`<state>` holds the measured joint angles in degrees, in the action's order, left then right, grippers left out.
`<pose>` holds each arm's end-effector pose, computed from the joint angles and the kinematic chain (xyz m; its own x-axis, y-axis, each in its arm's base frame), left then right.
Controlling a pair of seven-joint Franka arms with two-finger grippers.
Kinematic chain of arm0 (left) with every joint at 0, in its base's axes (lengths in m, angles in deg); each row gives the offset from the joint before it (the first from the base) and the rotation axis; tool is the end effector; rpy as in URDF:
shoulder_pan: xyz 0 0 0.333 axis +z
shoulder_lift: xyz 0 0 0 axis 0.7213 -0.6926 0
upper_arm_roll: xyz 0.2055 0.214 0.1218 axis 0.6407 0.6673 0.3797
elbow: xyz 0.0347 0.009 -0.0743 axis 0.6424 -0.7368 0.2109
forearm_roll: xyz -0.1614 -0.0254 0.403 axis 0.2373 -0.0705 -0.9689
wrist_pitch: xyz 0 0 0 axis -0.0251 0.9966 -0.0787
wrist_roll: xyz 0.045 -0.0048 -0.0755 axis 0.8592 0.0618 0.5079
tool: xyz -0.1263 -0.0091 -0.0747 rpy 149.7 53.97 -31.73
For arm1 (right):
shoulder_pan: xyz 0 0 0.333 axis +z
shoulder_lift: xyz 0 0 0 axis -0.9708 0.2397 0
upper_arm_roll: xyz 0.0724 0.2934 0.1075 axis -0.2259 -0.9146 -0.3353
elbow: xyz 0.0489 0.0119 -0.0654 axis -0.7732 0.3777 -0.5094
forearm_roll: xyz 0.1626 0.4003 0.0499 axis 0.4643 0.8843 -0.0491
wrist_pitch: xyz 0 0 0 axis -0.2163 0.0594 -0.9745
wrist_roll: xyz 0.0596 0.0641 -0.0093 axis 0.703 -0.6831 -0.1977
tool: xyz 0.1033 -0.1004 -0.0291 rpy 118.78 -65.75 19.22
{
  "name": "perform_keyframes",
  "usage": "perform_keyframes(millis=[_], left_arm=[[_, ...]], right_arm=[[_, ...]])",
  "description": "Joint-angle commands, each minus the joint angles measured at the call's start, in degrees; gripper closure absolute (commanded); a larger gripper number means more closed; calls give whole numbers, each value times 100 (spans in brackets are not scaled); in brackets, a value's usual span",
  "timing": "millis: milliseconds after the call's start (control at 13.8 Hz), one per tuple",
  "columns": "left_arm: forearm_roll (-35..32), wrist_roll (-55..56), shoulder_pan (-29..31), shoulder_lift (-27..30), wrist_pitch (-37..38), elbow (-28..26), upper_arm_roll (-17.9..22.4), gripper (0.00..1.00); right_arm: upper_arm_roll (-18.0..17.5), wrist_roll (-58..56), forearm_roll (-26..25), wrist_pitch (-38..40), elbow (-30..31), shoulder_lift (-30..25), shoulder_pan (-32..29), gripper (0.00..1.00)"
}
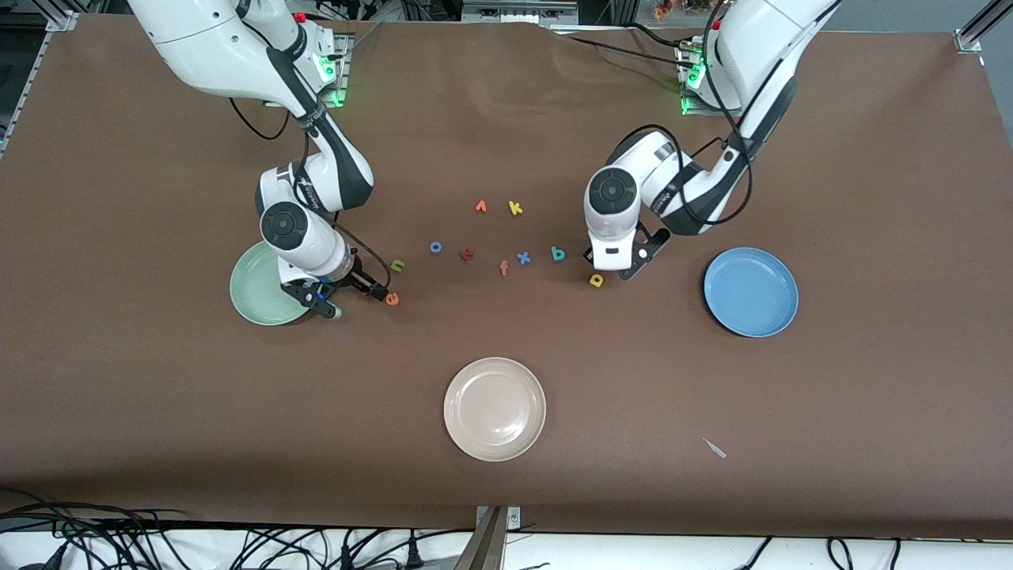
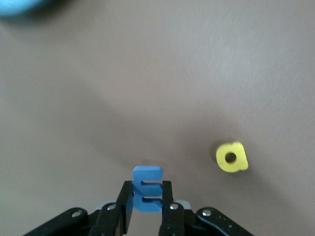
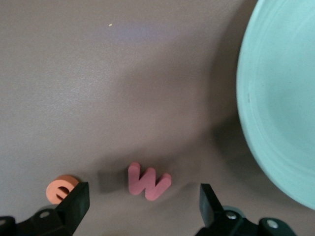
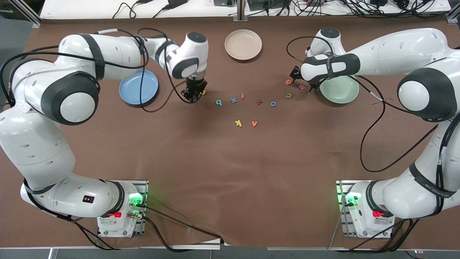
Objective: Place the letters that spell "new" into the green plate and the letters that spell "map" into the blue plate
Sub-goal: 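Carry the blue E onto the blue plate with the left gripper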
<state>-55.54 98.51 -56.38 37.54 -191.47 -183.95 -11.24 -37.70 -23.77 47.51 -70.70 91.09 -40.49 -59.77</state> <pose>0.5147 -0.3333 0.1554 0.7552 0.6534 -0.0534 0.6138 -0.7333 -0.2925 0.5721 0.2266 0.1068 0.8568 -0.5120 -0.0617 -0.5133 -0.8582 -0.0053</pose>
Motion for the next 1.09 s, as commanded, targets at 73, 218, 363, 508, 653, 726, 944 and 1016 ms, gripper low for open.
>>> perform_keyframes(millis=[73, 218, 363, 508, 653, 726, 944, 1016], left_arm=[[200, -2455, 720, -53, 1387, 697, -10, 100], [200, -4063, 1291, -45, 1626, 829, -10, 100], [157, -5444, 1793, -36, 1627, 838, -10, 100], [112, -6658, 2258, -106, 1531, 838, 7, 100], [103, -7670, 2663, -290, 1215, 812, 25, 100], [95, -7970, 2795, -404, 1066, 803, 25, 100], [111, -7974, 2823, -379, 1046, 838, 7, 0], [130, -7965, 2806, -335, 1047, 899, -27, 0]], right_arm=[[102, 114, -118, -135, -30, 110, 104, 13], [180, 114, -127, -206, -30, 154, 165, 20], [208, 114, -127, -206, -30, 163, 218, 31], [225, 114, -136, -206, -30, 172, 236, 47], [251, 113, -162, -206, -30, 172, 253, 70], [260, 105, -179, -206, -30, 172, 253, 81], [304, 52, -206, -189, -30, 145, 253, 96], [313, 17, -258, -154, -30, 84, 253, 96]])
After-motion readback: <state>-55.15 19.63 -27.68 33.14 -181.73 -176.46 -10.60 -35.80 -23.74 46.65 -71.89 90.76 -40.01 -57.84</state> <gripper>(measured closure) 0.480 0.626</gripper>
